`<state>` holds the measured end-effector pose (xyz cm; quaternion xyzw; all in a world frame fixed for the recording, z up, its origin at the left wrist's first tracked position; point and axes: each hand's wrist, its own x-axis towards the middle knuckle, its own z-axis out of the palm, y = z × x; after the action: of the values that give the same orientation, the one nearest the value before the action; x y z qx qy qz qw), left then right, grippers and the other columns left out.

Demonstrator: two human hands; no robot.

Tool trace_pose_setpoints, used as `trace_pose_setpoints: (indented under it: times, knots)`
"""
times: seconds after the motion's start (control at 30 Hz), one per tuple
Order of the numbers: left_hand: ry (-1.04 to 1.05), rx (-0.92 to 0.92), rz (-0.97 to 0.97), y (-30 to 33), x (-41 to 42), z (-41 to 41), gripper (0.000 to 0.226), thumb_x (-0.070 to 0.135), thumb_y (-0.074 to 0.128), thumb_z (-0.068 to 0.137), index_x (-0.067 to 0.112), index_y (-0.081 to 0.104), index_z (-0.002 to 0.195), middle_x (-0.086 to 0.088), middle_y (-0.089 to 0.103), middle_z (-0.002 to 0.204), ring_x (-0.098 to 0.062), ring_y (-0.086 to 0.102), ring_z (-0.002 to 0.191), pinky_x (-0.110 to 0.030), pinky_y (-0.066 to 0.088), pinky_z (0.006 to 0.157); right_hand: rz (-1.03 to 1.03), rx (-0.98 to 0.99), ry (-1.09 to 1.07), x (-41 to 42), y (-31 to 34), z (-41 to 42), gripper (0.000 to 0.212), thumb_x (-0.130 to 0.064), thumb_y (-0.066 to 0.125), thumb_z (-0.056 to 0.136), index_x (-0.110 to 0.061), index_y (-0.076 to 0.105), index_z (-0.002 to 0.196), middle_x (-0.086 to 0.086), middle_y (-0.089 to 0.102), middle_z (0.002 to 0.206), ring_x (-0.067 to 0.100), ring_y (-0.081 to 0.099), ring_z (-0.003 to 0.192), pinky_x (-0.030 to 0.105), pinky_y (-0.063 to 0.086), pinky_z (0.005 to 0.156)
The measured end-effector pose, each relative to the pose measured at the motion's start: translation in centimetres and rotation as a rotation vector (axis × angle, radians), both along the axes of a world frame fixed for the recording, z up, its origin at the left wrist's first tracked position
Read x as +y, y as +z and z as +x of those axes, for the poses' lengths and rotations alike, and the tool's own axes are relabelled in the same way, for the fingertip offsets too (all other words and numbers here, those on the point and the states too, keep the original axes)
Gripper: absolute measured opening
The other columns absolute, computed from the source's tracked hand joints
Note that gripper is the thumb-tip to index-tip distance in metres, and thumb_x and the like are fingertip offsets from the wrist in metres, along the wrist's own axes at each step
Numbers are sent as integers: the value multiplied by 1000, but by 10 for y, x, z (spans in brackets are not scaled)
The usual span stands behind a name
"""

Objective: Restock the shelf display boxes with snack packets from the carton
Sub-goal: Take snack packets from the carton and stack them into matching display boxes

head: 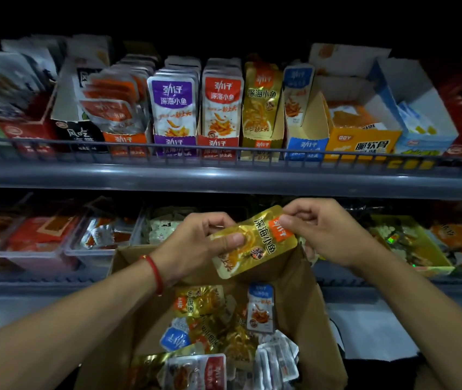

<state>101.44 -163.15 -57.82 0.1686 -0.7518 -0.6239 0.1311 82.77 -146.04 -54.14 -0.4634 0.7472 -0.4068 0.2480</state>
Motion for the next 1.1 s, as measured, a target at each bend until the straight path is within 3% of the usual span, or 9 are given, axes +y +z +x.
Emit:
trace_pose_setpoints:
  times: [0.1, 0.2, 0.3, 0.4, 0.5, 0.63, 0.8, 0.93, 1.1]
  knots:
    - [9, 54, 17, 5, -1, -1, 8, 18, 69, 92, 12, 73, 93, -9, 77, 91, -21, 73, 84, -33, 57, 75, -55, 14, -102, -2, 8, 10, 13, -30, 60, 100, -22, 69, 97, -1, 75, 88, 40, 65, 60, 40, 52, 51]
    - [46, 88, -58, 13, -2, 1, 12, 20, 66, 94, 15, 73, 103, -1, 77, 96, -14, 73, 91, -28, 58, 78, -119, 46, -183, -3, 27, 13, 9, -23, 62, 99, -20, 70, 98, 2, 75, 92, 24, 69, 64, 41, 61, 57]
    - [228, 104, -104, 14, -8, 5, 18, 22, 68, 94, 26, 70, 111, 7, 74, 101, -6, 69, 96, -31, 60, 85, -182, 333, -277, -6, 65, -2, 7, -28, 60, 97, -28, 67, 97, -7, 67, 96, 14, 67, 73, 31, 60, 59]
    - [351, 100, -157, 12, -16, 11, 19, 15, 66, 94, 30, 66, 105, 4, 69, 99, -10, 66, 91, -34, 60, 82, -311, 692, -350, -16, 116, -17, 15, -32, 58, 100, -25, 66, 110, -11, 64, 101, 13, 63, 82, 23, 53, 71]
    - [370, 108, -240, 14, -21, 14, 26, 9, 63, 94, 32, 62, 104, 7, 66, 101, -10, 65, 92, -34, 59, 82, -353, 960, -377, -42, 157, -33, 29, -33, 54, 103, -15, 66, 121, 2, 67, 114, 12, 59, 101, 30, 51, 85]
    - [409, 102, -257, 21, -30, 18, 27, 5, 59, 96, 29, 61, 109, 8, 62, 106, -6, 62, 90, -28, 58, 79, -240, 1204, -331, -85, 176, -47, 30, -32, 52, 104, -14, 63, 125, 14, 66, 121, 31, 62, 111, 48, 54, 89]
    - [471, 88, -248, 24, -39, 21, 24, 8, 58, 96, 29, 60, 109, 9, 63, 105, -4, 61, 84, -17, 54, 69, -100, 1365, -261, -118, 171, -54, 25, -29, 51, 105, -15, 62, 122, 16, 66, 117, 38, 63, 106, 51, 53, 81]
    - [477, 89, -232, 25, -42, 21, 25, 10, 60, 96, 31, 60, 109, 11, 63, 106, -3, 62, 85, -18, 55, 67, -26, 1371, -176, -136, 157, -57, 22, -24, 52, 104, -13, 63, 121, 16, 66, 116, 36, 63, 105, 44, 47, 78]
    - [485, 113, -210, 29, -41, 20, 19, 13, 58, 98, 30, 60, 107, 9, 64, 102, -6, 62, 85, -18, 56, 69, 68, 1402, -117, -151, 141, -55, 18, -27, 54, 103, -18, 63, 116, 14, 68, 111, 36, 65, 102, 52, 53, 80]
